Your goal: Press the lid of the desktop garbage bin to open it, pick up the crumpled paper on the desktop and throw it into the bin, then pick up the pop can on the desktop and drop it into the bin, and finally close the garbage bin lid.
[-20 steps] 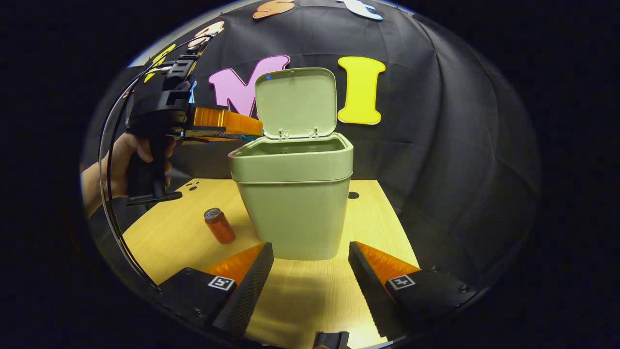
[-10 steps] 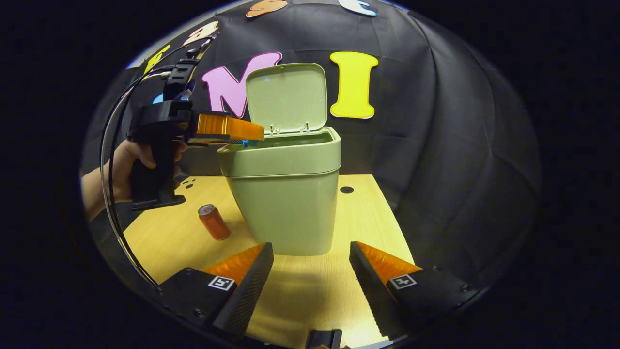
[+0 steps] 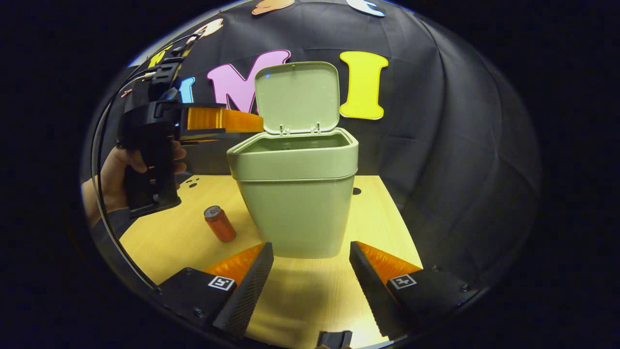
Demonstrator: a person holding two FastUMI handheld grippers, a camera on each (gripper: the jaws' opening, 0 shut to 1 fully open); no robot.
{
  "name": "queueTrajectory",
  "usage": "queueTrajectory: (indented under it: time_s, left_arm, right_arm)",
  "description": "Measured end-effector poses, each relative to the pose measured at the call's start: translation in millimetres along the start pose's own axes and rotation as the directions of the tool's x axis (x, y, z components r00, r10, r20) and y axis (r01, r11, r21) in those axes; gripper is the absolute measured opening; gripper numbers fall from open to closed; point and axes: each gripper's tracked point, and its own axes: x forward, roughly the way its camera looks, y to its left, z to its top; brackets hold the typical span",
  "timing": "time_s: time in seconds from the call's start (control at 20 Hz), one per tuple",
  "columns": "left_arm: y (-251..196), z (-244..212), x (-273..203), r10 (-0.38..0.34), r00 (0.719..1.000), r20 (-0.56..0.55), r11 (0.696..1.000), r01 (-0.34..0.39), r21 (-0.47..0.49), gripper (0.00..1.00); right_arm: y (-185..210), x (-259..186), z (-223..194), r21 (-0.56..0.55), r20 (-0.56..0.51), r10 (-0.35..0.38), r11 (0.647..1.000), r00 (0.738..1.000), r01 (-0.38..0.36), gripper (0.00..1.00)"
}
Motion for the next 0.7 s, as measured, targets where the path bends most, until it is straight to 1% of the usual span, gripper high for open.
queueTrajectory:
  time_s: [0.15,0.25,0.45,0.6,0.7]
  left_arm:
    - [40.2,3.0,-36.1,0.067,0.997,0.026,0.998,-0.067,-0.011,0.95]
    - [71.3,-3.2,-64.8,0.124,0.992,0.022,0.992,-0.124,-0.016,0.94]
    - [130.4,-26.2,-133.8,0.229,0.973,-0.006,0.973,-0.229,-0.004,0.95]
    - [164.0,-49.2,-185.3,0.286,0.957,-0.04,0.958,-0.287,-0.02,0.95]
    - [183.8,-64.4,-219.8,0.316,0.947,-0.057,0.947,-0.318,-0.035,0.94]
  right_arm:
    - [18.2,-0.3,5.1,-0.002,0.002,0.009,1.0,1.0,-0.009,0.99]
    - [34.0,1.0,7.9,-0.009,-0.001,0.011,1.0,1.0,-0.011,0.99]
    - [68.9,0.1,18.6,-0.024,0.007,0.015,1.0,1.0,-0.015,0.99]
    - [93.7,1.2,26.1,-0.018,0.014,0.014,1.0,1.0,-0.014,0.99]
    - [106.1,3.6,31.7,-0.033,0.028,-0.006,0.999,1.0,0.007,0.99]
